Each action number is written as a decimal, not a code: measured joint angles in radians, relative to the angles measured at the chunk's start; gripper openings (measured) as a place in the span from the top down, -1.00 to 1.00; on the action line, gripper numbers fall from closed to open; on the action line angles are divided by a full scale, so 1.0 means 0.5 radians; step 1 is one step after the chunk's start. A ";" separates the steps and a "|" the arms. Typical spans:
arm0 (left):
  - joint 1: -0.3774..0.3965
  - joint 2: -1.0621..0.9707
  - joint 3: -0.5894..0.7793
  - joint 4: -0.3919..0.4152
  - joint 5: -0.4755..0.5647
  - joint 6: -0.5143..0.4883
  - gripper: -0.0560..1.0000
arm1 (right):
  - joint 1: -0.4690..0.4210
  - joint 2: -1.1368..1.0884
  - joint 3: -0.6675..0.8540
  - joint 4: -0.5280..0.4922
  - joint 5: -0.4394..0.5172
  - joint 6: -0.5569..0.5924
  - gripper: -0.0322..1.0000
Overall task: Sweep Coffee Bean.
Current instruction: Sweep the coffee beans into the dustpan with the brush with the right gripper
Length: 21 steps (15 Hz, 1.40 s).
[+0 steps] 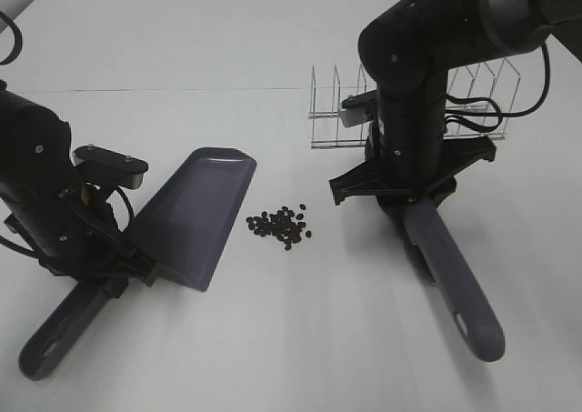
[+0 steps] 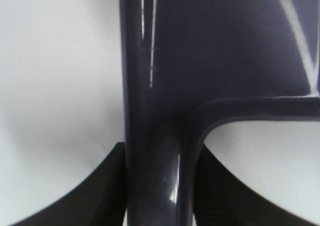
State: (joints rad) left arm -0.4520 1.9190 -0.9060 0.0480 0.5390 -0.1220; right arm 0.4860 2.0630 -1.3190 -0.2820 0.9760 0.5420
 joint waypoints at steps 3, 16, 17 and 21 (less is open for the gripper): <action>0.000 0.000 0.000 0.000 0.000 0.000 0.30 | 0.088 0.064 -0.038 0.182 -0.064 0.000 0.38; 0.000 0.004 0.000 0.000 0.000 0.000 0.30 | 0.374 0.450 -0.792 1.340 -0.330 -0.260 0.38; 0.000 0.004 0.000 0.000 0.000 0.000 0.30 | 0.378 0.460 -0.824 1.336 -0.320 -0.264 0.38; 0.000 0.004 0.000 0.000 -0.002 0.000 0.30 | 0.380 0.464 -1.048 1.096 -0.064 -0.274 0.38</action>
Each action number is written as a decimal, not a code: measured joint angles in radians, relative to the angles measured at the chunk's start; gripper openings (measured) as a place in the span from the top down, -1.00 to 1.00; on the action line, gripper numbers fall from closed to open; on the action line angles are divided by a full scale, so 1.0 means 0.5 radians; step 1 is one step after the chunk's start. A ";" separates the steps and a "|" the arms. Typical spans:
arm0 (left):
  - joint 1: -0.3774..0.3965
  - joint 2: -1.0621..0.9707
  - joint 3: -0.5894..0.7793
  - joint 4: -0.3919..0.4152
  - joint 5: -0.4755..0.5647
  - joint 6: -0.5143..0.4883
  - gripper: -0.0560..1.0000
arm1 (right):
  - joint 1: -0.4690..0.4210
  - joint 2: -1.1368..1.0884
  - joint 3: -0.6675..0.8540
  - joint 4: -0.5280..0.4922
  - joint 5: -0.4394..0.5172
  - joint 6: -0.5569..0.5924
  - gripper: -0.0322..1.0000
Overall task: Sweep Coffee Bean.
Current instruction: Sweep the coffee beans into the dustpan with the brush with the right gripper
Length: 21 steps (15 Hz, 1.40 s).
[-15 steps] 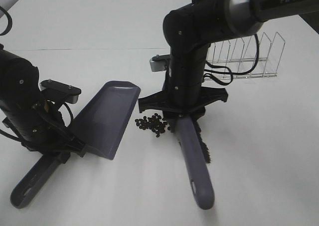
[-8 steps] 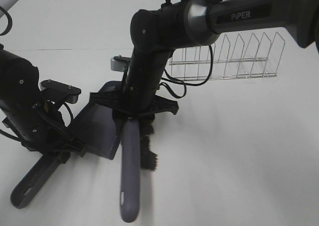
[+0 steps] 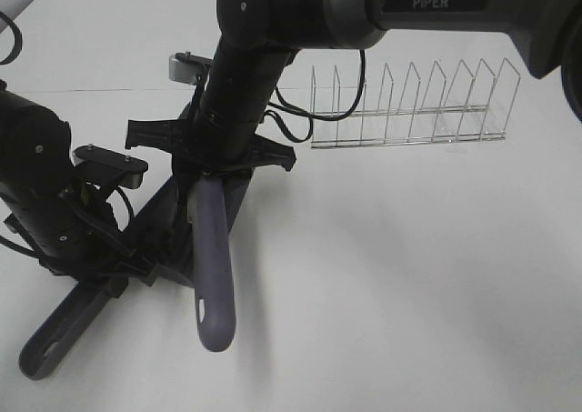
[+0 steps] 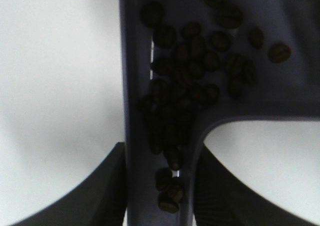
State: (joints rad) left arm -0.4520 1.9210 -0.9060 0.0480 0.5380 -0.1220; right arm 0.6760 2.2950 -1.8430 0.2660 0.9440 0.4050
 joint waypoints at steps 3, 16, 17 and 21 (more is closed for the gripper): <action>0.000 0.000 0.000 0.000 0.000 0.000 0.30 | 0.000 0.000 -0.156 -0.346 0.360 0.000 0.38; 0.000 0.000 0.000 0.000 -0.002 0.000 0.30 | -0.392 -0.306 0.514 -1.074 0.562 -0.036 0.38; 0.000 0.000 0.000 0.000 -0.002 0.000 0.30 | -0.412 -0.306 0.522 -1.084 0.562 -0.034 0.38; 0.000 0.000 0.000 -0.004 -0.012 0.000 0.30 | -0.382 -0.190 0.466 -0.894 0.558 0.012 0.38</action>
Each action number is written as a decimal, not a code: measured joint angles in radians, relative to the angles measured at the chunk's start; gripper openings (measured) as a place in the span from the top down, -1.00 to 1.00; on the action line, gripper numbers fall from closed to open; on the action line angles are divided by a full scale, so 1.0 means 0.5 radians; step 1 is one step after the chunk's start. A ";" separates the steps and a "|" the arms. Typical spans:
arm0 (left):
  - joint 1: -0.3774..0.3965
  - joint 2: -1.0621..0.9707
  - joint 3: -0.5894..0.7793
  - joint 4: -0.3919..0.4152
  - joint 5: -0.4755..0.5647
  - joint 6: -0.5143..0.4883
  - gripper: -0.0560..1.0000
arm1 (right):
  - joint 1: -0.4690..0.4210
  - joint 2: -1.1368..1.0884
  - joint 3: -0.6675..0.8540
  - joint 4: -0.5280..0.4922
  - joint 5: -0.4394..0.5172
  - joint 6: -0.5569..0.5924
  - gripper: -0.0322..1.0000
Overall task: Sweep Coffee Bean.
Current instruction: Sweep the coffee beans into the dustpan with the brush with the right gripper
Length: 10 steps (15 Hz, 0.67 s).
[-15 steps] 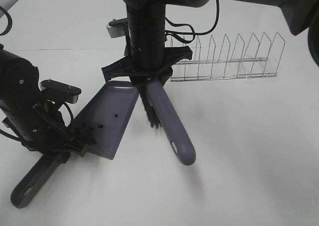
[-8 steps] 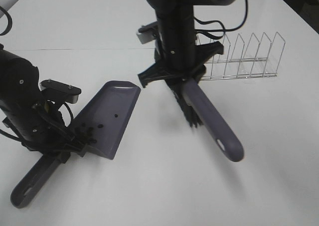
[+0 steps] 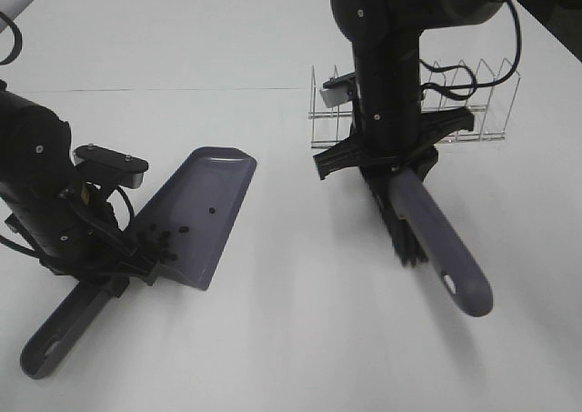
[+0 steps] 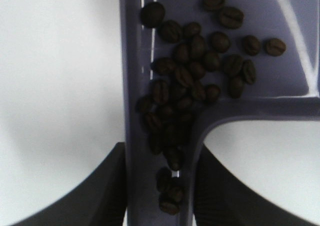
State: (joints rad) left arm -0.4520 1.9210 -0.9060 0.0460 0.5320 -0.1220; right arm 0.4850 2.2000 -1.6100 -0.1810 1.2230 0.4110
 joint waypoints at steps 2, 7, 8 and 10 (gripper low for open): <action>0.000 0.000 0.000 -0.002 -0.004 0.000 0.30 | 0.096 0.134 -0.116 0.176 0.000 0.000 0.38; 0.000 0.000 0.000 -0.004 -0.004 0.000 0.30 | 0.424 0.510 -0.776 0.628 0.032 -0.054 0.38; 0.000 0.000 0.000 -0.004 -0.004 0.000 0.30 | 0.432 0.516 -0.854 0.716 0.028 -0.062 0.38; 0.000 0.000 0.000 -0.004 -0.004 0.000 0.30 | 0.432 0.530 -0.978 0.748 0.028 -0.066 0.38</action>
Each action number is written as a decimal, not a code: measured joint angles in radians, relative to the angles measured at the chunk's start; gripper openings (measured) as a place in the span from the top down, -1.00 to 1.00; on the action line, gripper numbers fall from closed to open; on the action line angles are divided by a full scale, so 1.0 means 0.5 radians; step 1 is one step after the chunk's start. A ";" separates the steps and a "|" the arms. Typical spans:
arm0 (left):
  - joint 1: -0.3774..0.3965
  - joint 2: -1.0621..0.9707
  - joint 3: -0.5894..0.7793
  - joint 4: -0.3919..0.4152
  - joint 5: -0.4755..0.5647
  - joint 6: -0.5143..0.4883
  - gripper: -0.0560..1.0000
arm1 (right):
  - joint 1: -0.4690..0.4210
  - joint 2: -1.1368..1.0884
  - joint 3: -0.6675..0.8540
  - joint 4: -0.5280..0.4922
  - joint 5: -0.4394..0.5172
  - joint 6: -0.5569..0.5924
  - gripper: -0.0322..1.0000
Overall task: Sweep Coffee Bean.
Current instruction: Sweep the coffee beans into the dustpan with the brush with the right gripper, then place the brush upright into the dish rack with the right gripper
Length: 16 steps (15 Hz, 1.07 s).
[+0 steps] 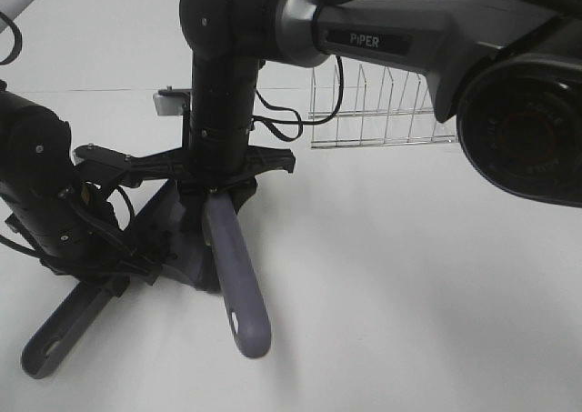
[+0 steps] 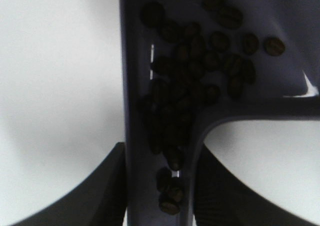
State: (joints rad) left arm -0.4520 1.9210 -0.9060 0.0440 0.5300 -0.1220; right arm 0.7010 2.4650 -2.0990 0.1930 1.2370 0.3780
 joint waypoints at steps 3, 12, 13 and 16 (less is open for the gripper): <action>0.000 0.000 0.000 0.000 -0.004 0.000 0.30 | -0.002 0.008 -0.278 -0.092 -0.012 -0.008 0.38; 0.000 0.000 0.000 0.000 -0.002 0.000 0.30 | -0.230 -0.478 0.198 -0.176 -0.028 -0.262 0.38; 0.000 0.000 0.000 0.000 -0.002 0.000 0.30 | -0.334 -0.568 0.364 -0.178 -0.028 -0.280 0.38; 0.000 0.000 0.000 0.000 0.008 0.000 0.30 | -0.670 -0.754 0.792 -0.196 -0.028 -0.380 0.38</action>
State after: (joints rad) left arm -0.4520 1.9210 -0.9060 0.0440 0.5340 -0.1220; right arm 0.3660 2.0880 -1.7030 0.0950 1.2230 0.1880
